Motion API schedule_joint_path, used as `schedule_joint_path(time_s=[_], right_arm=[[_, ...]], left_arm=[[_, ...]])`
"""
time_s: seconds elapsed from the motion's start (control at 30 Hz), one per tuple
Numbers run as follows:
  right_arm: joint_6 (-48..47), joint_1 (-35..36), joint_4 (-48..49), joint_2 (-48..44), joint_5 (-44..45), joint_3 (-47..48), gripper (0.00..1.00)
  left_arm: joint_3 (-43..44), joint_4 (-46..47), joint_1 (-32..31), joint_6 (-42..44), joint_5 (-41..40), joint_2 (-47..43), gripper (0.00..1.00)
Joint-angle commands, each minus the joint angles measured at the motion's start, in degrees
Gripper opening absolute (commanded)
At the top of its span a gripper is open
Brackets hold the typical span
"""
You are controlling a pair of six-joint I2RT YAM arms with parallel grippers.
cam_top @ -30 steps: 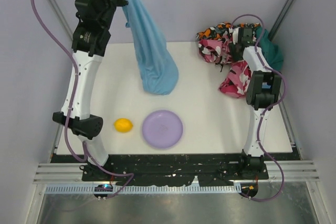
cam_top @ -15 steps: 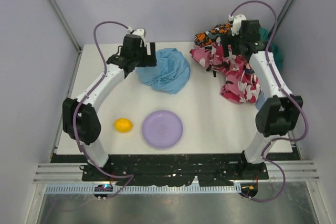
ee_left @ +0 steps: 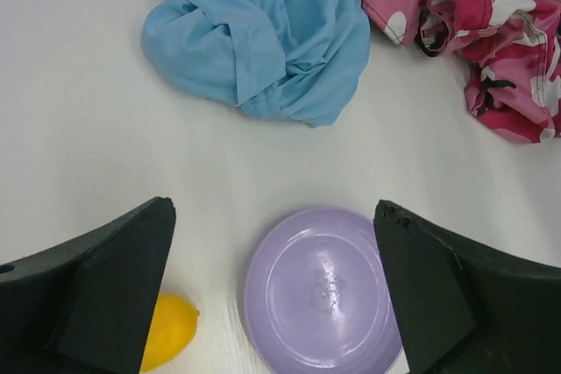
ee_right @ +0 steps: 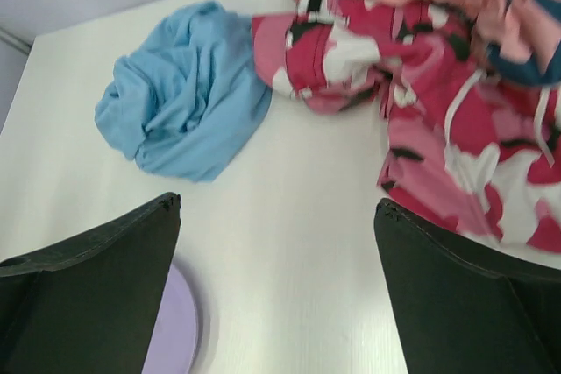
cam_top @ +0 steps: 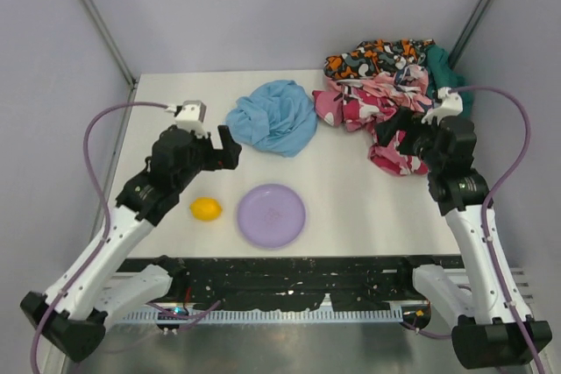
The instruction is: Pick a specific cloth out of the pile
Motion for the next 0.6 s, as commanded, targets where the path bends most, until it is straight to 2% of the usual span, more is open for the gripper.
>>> schedule_joint_path(time_s=[0.0,0.2,0.57], right_arm=[[9.6,0.1,0.7,-7.9,-4.7,-10.7,0.95],[13.0,0.1,3.9,-17.5,-4.4,-21.3,0.95],[13.0,0.1,1.7,-23.1,1.8,-22.3,0.95]], left_arm=[[-9.7,-0.3,0.2,-4.8,-2.0,-9.9,1.0],[-15.1,-2.6,0.2,-7.1,-5.7,-18.7,1.0],[-16.3,-3.4,0.2,-7.6,-7.3,-20.9,1.0]])
